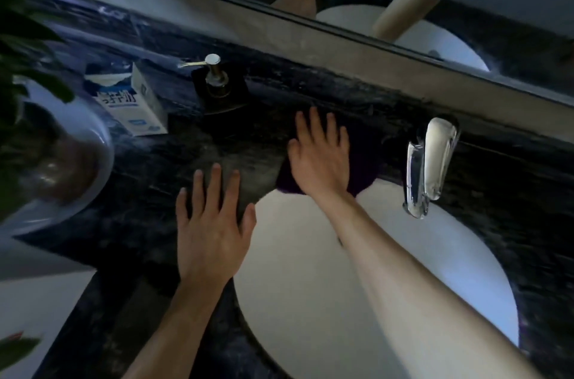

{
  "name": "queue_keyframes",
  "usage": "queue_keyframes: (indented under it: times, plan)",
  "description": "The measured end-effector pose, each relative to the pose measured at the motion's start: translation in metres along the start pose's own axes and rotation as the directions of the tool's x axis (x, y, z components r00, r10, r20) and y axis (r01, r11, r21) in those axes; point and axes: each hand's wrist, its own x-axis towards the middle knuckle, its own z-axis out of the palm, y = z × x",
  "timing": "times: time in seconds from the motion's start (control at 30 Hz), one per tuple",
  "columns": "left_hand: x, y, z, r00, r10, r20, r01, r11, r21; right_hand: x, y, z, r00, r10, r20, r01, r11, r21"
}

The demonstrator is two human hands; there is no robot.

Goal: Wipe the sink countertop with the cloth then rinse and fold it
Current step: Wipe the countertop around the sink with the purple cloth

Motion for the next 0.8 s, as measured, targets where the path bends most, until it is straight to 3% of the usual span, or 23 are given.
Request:
queue_keyframes:
  times: [0.13, 0.2, 0.23, 0.37, 0.53, 0.7, 0.8]
  plan:
    - [-0.001, 0.002, 0.0, 1.0, 0.001, -0.01, -0.001, 1.0, -0.009, -0.006, -0.032, 0.003, 0.958, -0.284, 0.033, 0.284, 0.959, 0.017]
    - [-0.003, 0.001, 0.0, 1.0, -0.008, -0.006, 0.008, 1.0, 0.003, -0.005, -0.022, 0.004, 0.935, -0.352, 0.053, 0.351, 0.936, 0.028]
    - [-0.003, -0.001, 0.001, 1.0, -0.008, -0.011, 0.008, 1.0, -0.001, -0.004, -0.012, 0.004, 0.943, -0.33, 0.043, 0.329, 0.944, 0.02]
    - [-0.002, -0.003, 0.001, 1.0, -0.01, -0.012, 0.009, 1.0, -0.02, 0.007, 0.049, -0.001, 1.0, 0.011, -0.025, -0.011, 1.0, 0.002]
    - [-0.002, -0.001, 0.0, 1.0, -0.024, 0.004, 0.024, 0.999, -0.038, 0.003, 0.039, 0.002, 0.984, 0.15, -0.097, -0.149, 0.989, 0.016]
    - [-0.003, 0.0, 0.001, 1.0, -0.008, -0.016, 0.007, 0.998, -0.055, -0.028, 0.052, 0.005, 0.991, -0.032, -0.131, 0.03, 0.999, -0.02]
    - [-0.004, 0.0, 0.002, 0.999, -0.015, -0.034, 0.013, 0.997, -0.078, -0.042, 0.076, 0.011, 0.97, -0.094, -0.224, 0.101, 0.995, 0.02]
